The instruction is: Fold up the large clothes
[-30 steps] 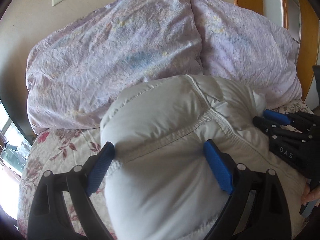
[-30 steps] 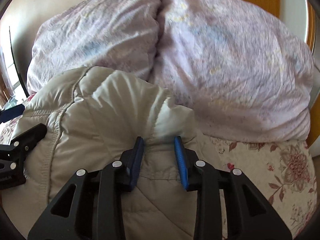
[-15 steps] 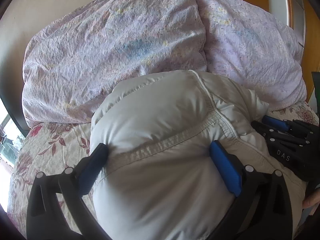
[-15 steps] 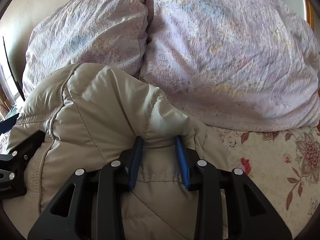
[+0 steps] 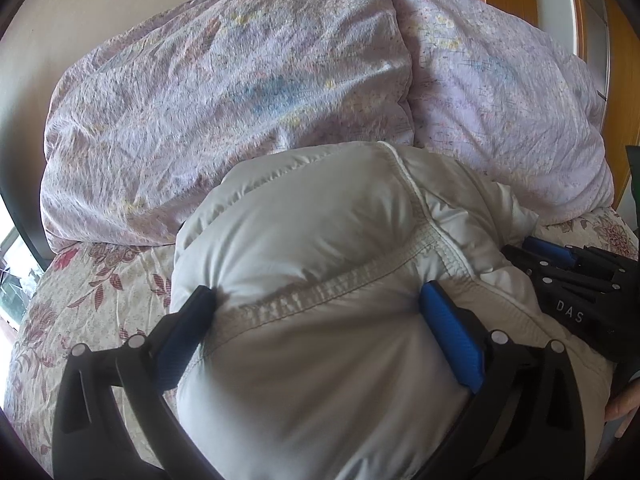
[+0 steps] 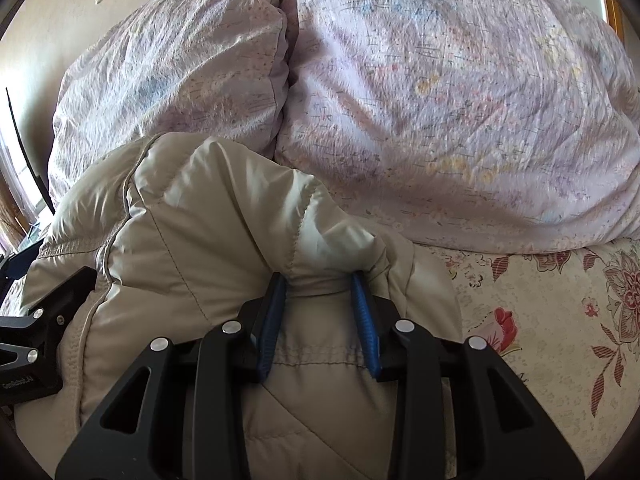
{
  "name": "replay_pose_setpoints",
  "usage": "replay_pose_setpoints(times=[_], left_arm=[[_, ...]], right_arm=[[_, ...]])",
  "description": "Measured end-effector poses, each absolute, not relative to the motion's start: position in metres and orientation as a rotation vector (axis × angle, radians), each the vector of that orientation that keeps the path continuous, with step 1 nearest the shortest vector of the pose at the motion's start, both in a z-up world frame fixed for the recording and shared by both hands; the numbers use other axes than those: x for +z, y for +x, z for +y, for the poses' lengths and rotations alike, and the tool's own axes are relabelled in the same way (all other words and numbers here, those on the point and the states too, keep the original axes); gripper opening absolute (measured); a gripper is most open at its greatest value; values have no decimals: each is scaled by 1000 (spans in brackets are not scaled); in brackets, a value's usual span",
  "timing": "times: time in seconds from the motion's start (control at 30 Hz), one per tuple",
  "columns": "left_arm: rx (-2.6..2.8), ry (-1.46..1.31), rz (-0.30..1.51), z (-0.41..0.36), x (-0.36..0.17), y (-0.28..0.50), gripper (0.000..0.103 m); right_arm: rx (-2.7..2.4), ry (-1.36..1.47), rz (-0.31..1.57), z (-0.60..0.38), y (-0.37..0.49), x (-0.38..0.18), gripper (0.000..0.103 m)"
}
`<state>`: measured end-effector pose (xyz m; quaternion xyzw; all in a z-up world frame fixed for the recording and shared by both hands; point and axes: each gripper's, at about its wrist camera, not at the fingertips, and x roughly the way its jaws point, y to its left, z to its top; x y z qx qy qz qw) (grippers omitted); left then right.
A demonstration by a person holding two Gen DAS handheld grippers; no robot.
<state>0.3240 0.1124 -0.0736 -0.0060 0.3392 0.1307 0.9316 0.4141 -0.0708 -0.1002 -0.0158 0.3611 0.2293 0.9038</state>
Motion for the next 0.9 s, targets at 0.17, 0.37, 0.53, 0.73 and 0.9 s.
replay_pose_setpoints(times=[0.17,0.37,0.53,0.73,0.9], left_arm=[[272,-10,690,112,-74,324,101],[270,-14,686,113,-74,323,101],[271,-21,682,113,-73,322,101],[282,-7,682,110,-73,322,101],[290,11,685,108,-74,323,101]], right_arm=[[470,-25,737,-71,414,-98,36],[430,-54,722,-77,399,-86,53],[429,11,776,-105,384,-79,71],[419,-13,778,-101,378,-95,72],[434,18,782,-103,383,-105,74]])
